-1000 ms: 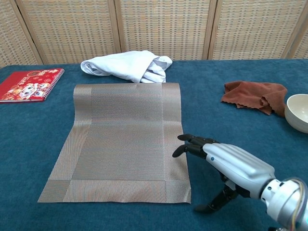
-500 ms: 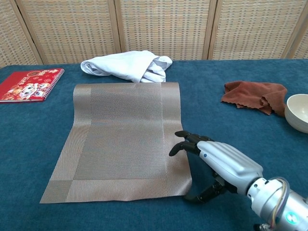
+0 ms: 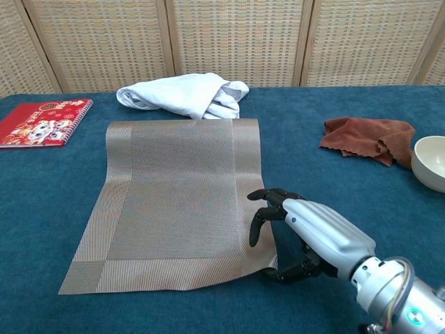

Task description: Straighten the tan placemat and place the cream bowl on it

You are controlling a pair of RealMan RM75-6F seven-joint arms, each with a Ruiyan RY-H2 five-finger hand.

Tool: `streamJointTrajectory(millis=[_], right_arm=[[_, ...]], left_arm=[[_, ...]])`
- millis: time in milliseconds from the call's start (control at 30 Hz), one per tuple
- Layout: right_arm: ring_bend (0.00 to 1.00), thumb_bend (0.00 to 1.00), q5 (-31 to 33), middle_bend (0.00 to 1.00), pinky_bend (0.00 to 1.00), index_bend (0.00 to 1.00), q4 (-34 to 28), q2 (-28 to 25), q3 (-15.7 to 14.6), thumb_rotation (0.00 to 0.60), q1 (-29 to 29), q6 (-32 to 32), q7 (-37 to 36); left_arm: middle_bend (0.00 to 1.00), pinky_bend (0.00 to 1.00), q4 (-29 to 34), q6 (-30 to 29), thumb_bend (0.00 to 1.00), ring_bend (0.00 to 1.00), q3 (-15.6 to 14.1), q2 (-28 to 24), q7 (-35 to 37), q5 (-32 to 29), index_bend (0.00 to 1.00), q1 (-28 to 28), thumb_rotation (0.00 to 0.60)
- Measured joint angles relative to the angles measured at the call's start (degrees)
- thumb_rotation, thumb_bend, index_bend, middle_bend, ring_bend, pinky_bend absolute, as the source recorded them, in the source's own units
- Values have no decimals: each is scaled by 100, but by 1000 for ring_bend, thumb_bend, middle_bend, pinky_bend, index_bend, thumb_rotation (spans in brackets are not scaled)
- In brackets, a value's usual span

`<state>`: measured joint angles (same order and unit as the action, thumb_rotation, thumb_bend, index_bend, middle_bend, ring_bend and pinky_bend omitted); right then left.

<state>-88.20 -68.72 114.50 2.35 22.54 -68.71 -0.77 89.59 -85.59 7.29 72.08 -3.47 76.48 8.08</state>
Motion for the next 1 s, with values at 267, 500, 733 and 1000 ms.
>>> streamJointTrajectory(millis=[267,500,733,1000], right_arm=[[0,481,29,252,134,617,132,121,-19,600,-18,-33,-47],[0,552,79,267,134,661,167,149,-21,600,-12,3,-1],[0,651,91,273,134,691,115,123,-22,600,-25,-31,41],[2,665,95,277,134,702,-31,5,-14,600,-43,-86,146]], left_arm=[[0,0,10,6,281,0,43,-21,75,-13,0,-22,600],[0,0,-8,37,281,0,77,-23,121,-39,0,-26,600],[0,0,-3,37,281,0,94,-21,122,-38,0,-34,600],[0,0,10,38,281,0,99,-16,98,-27,0,-39,600]])
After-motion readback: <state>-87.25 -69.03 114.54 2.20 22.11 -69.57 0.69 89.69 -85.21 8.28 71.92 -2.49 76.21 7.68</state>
